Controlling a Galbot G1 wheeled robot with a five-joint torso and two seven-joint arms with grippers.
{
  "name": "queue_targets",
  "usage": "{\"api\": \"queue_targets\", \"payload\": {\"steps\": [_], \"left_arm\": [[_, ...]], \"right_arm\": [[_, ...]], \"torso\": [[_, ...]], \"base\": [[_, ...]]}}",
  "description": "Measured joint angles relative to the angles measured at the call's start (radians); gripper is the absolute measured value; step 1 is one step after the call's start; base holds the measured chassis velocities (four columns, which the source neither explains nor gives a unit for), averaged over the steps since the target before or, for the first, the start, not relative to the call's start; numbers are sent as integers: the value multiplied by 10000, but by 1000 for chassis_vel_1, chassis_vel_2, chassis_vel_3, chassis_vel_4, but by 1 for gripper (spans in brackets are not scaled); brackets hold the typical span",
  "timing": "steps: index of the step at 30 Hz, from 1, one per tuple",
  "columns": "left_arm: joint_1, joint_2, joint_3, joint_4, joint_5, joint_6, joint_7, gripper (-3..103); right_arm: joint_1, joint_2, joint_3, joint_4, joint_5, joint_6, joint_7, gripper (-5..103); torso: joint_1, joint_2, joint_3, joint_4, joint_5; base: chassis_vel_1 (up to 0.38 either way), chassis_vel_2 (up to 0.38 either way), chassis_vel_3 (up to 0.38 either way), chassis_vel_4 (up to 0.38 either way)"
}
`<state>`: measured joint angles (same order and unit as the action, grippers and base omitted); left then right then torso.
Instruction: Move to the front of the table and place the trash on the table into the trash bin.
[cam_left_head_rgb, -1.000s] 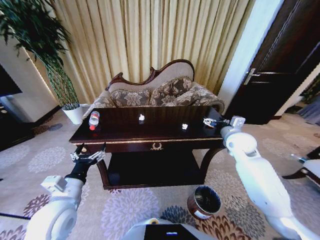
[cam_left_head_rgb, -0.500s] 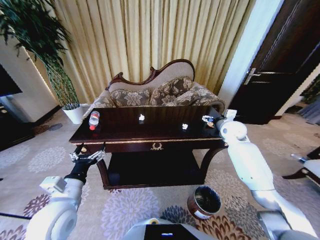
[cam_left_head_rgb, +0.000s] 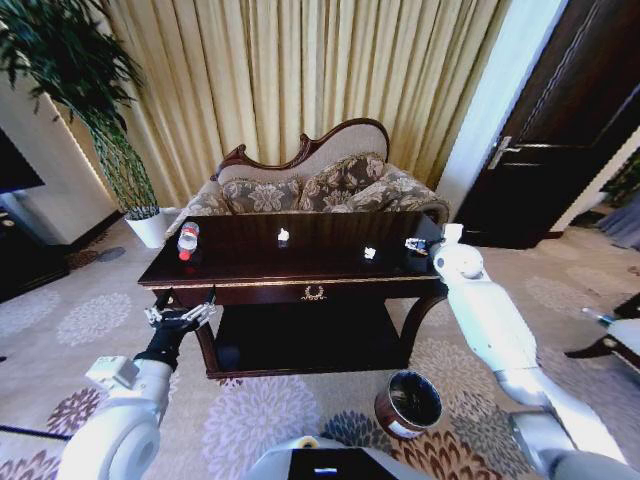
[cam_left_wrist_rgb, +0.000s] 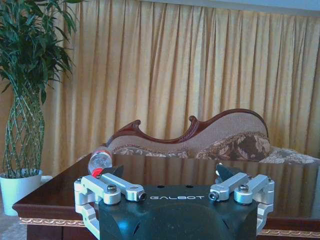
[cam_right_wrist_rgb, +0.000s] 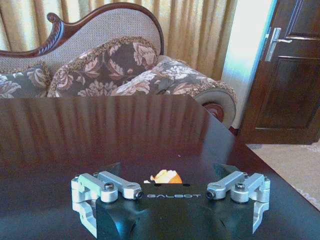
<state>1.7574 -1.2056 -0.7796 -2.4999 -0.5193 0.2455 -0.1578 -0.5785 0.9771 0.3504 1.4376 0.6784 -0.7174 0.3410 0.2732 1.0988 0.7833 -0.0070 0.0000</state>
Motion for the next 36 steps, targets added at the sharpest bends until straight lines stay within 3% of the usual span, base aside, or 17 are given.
{"api": "queue_targets", "payload": {"steps": [12, 19, 24, 25, 27, 32, 34, 36], "left_arm": [[20, -69, 49, -5, 56, 0, -15, 100], [143, -6, -163, -5, 42, 0, -35, 100], [251, -4, -209, -5, 38, 2, -57, 100], [251, -4, -209, -5, 38, 2, -57, 100], [254, 23, -232, -5, 34, 1, -68, 100], [254, 18, -234, -5, 33, 2, -70, 100], [267, -13, -189, -4, 38, 2, -66, 100], [272, -18, -180, -4, 39, 2, -60, 100]], "right_arm": [[-64, 142, 209, -327, 294, -159, 326, 100], [-128, 226, 438, -408, 196, -159, 15, 101], [-345, 250, 573, -280, -68, -156, -122, 82], [-345, 250, 573, -280, -68, -156, -122, 82], [-477, 246, 646, -171, -102, -146, -155, 71], [-576, 219, 720, -114, -134, -139, -192, 60], [-667, 143, 812, -70, -155, -134, -289, 43], [-698, 119, 840, -47, -174, -134, -324, 43]], "torso": [[-1, 0, 0, -1, 0], [0, 0, 0, 1, 0], [0, 0, 0, 0, 1], [0, 0, 0, 0, 1], [-1, 0, -1, 0, -1], [-1, 1, -1, 1, -1], [-1, 0, -1, 1, 0], [-1, 0, -1, 0, 0]], "base": [[0, 0, 0, 0], [0, 0, 0, 0], [0, 0, 0, 0], [0, 0, 0, 0], [0, 0, 0, 0], [0, 0, 0, 0], [0, 0, 0, 0], [0, 0, 0, 0]]}}
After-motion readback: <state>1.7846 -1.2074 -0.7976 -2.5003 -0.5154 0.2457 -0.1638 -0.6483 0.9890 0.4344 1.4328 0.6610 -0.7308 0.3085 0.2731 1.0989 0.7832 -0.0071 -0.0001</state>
